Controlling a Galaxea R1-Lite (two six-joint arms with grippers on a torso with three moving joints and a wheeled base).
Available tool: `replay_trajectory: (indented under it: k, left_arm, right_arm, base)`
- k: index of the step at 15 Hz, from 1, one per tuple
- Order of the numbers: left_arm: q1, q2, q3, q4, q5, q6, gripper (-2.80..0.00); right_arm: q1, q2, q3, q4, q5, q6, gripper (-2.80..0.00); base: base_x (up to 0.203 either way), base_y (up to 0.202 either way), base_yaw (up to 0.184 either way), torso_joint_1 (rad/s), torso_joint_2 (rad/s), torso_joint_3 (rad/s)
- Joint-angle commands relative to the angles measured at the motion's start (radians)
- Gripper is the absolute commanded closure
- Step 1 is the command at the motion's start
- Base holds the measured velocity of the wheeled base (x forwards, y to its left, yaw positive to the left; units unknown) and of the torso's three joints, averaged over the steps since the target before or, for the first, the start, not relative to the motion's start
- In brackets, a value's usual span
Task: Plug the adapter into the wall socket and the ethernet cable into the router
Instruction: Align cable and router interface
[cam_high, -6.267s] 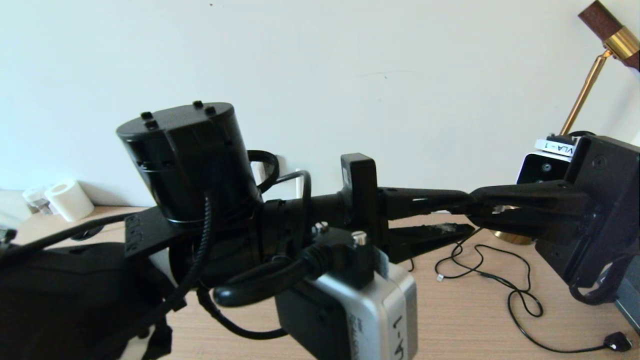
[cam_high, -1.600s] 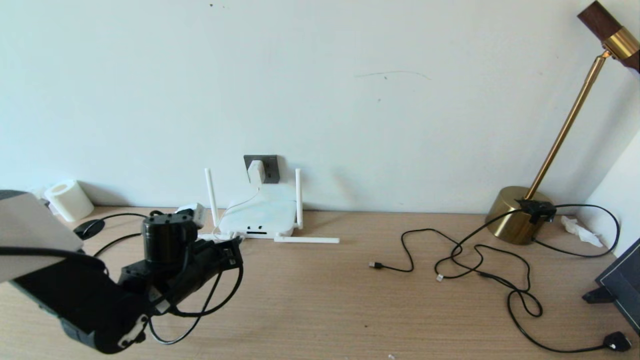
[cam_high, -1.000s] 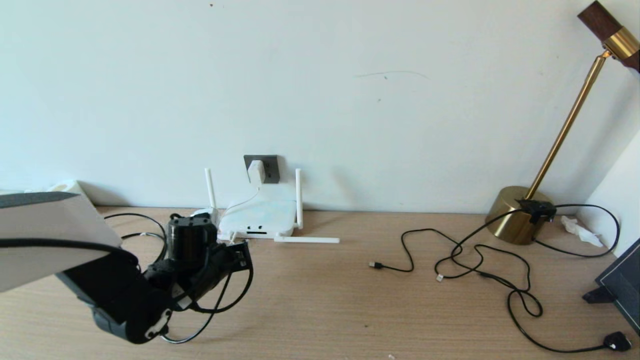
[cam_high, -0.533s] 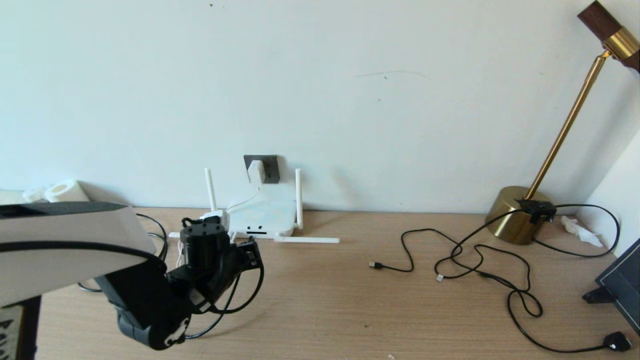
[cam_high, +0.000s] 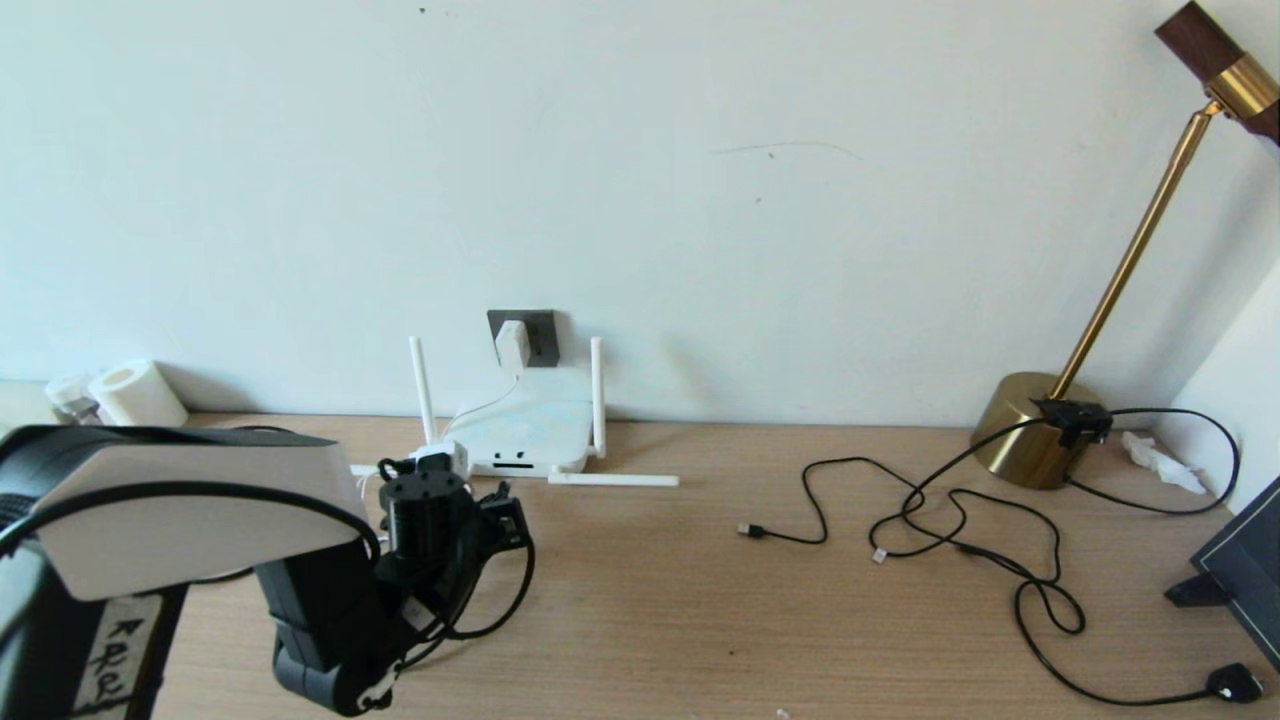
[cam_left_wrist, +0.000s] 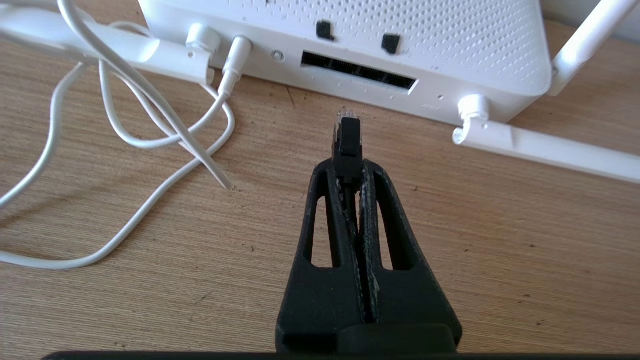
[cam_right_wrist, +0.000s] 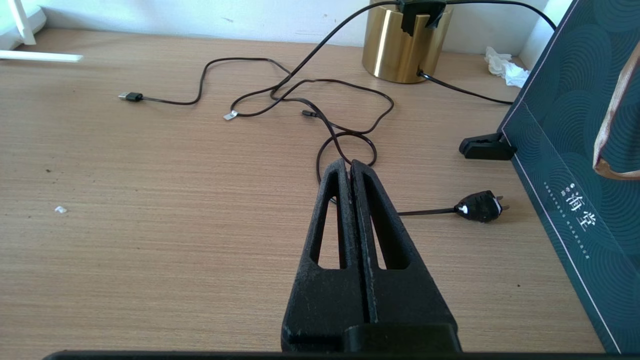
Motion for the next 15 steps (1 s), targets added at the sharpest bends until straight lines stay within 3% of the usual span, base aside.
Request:
replay_trajectory:
  k: [1,13,15]
  left_arm:
    - [0.005,0.011,0.002,-0.008,0.002,-0.003,0.00]
    - [0.031,0.010,0.014,-0.054,0.002,0.000,0.00]
    - [0.037,0.004,0.028,-0.054,0.002,0.023,0.00]
  right_arm:
    - [0.000,0.002,0.000,0.000,0.000,0.000,0.00]
    - [0.000,0.002,0.000,0.000,0.001,-0.001,0.00]
    - [0.000,0.002,0.000,0.000,0.000,-0.001,0.00]
  base:
    - [0.000,0.000,0.000,0.000,0.00,0.000]
    - [0.000,0.000,0.000,0.000,0.00,0.000]
    - [0.000,0.000,0.000,0.000,0.00,0.000]
